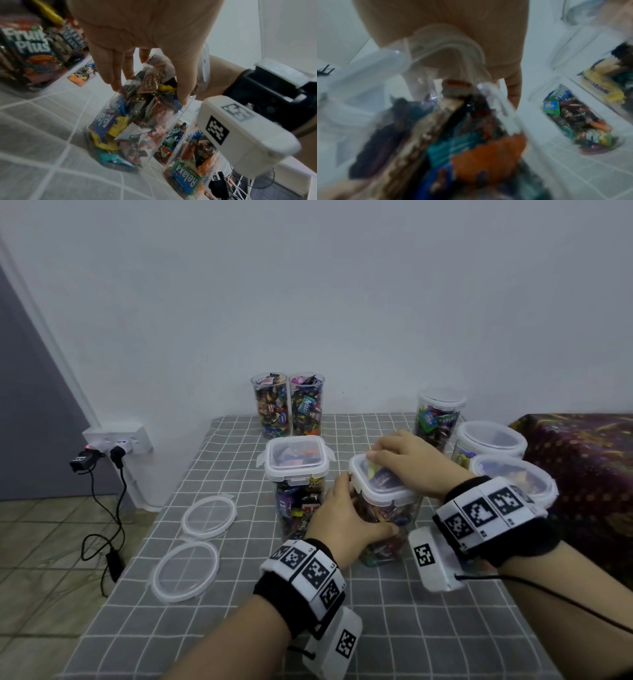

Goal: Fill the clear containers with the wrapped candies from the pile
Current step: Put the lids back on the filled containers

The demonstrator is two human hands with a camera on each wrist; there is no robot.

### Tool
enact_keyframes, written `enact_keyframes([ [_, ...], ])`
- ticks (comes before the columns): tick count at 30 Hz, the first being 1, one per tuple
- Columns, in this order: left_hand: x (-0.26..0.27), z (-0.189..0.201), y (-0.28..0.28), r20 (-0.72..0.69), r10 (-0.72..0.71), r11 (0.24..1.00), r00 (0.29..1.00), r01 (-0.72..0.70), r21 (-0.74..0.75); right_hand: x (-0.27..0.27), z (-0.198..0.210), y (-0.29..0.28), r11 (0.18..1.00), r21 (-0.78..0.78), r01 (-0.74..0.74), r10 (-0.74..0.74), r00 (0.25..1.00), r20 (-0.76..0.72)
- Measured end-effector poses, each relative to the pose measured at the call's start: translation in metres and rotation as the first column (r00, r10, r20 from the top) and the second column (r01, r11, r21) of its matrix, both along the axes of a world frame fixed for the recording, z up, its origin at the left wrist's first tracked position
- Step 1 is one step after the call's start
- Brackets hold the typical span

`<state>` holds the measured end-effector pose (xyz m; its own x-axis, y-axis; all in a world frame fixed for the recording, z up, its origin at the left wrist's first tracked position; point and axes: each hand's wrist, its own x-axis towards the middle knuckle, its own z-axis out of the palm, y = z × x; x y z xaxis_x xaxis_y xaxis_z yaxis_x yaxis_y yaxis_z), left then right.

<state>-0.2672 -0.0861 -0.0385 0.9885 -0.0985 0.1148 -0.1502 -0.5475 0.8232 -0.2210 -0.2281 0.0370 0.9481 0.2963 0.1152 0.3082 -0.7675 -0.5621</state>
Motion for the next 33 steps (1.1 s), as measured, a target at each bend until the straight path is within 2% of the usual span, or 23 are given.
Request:
enact_keyframes([
  [2, 0.000, -0.001, 0.001, 0.001, -0.005, 1.000, 1.000, 0.005, -0.020, -0.009, 0.002, -0.004, 0.999, -0.047, -0.024, 0.022, 0.999, -0.027],
  [6, -0.002, -0.006, 0.001, -0.017, -0.045, 0.991, 0.999, 0.043, -0.125, -0.023, 0.014, -0.014, 0.972, -0.164, -0.169, 0.130, 0.966, -0.224],
  [8, -0.004, -0.008, 0.000, -0.033, -0.056, 0.988, 0.998, 0.051, -0.146, -0.023, 0.015, -0.016, 0.957, -0.229, -0.179, 0.127, 0.965, -0.228],
  [9, -0.005, -0.007, 0.001, -0.035, -0.050, 0.993, 0.998, 0.046, -0.109, -0.024, 0.015, -0.015, 0.959, -0.238, -0.156, 0.108, 0.973, -0.202],
  [11, -0.008, -0.004, 0.007, -0.036, -0.011, 0.998, 0.999, 0.013, 0.067, -0.023, 0.011, -0.010, 0.975, -0.211, -0.074, 0.048, 0.991, -0.125],
  [13, -0.012, -0.001, 0.017, -0.045, 0.017, 0.970, 0.999, -0.005, 0.245, -0.022, 0.006, -0.003, 0.984, -0.176, 0.009, -0.022, 0.997, -0.071],
  [16, -0.018, -0.001, 0.038, -0.098, 0.023, 0.930, 0.995, 0.015, 0.366, -0.011, -0.002, 0.006, 0.979, -0.100, 0.178, -0.176, 0.984, 0.033],
  [20, -0.019, -0.002, 0.076, -0.214, 0.126, 0.891, 0.969, -0.015, 0.453, 0.022, -0.012, 0.010, 0.910, -0.041, 0.413, -0.407, 0.907, 0.109],
  [22, -0.015, 0.001, 0.095, -0.208, 0.217, 0.822, 0.954, -0.063, 0.566, 0.036, -0.015, 0.010, 0.854, -0.013, 0.520, -0.515, 0.848, 0.124],
  [24, -0.009, 0.007, 0.111, -0.178, 0.301, 0.776, 0.937, -0.132, 0.617, 0.045, -0.015, 0.009, 0.799, 0.011, 0.601, -0.595, 0.789, 0.155],
  [25, -0.003, 0.009, 0.117, -0.174, 0.322, 0.780, 0.931, -0.157, 0.606, 0.048, -0.015, 0.008, 0.786, 0.017, 0.618, -0.613, 0.774, 0.158],
  [27, 0.011, 0.010, 0.124, -0.213, 0.284, 0.862, 0.935, -0.152, 0.483, 0.052, -0.013, 0.006, 0.788, 0.029, 0.615, -0.612, 0.778, 0.146],
  [29, 0.024, 0.010, 0.124, -0.259, 0.147, 0.969, 0.955, -0.087, 0.230, 0.053, -0.014, 0.004, 0.792, 0.007, 0.611, -0.601, 0.777, 0.189],
  [30, 0.030, 0.009, 0.123, -0.271, 0.069, 0.994, 0.960, -0.043, 0.099, 0.051, -0.015, 0.005, 0.785, -0.032, 0.619, -0.592, 0.764, 0.256],
  [32, 0.039, 0.006, 0.121, -0.273, -0.037, 0.996, 0.961, 0.013, -0.090, 0.045, -0.017, 0.009, 0.778, -0.065, 0.625, -0.551, 0.729, 0.406],
  [33, 0.042, 0.005, 0.119, -0.264, -0.061, 0.989, 0.963, 0.023, -0.146, 0.040, -0.018, 0.011, 0.794, -0.033, 0.607, -0.522, 0.709, 0.474],
])
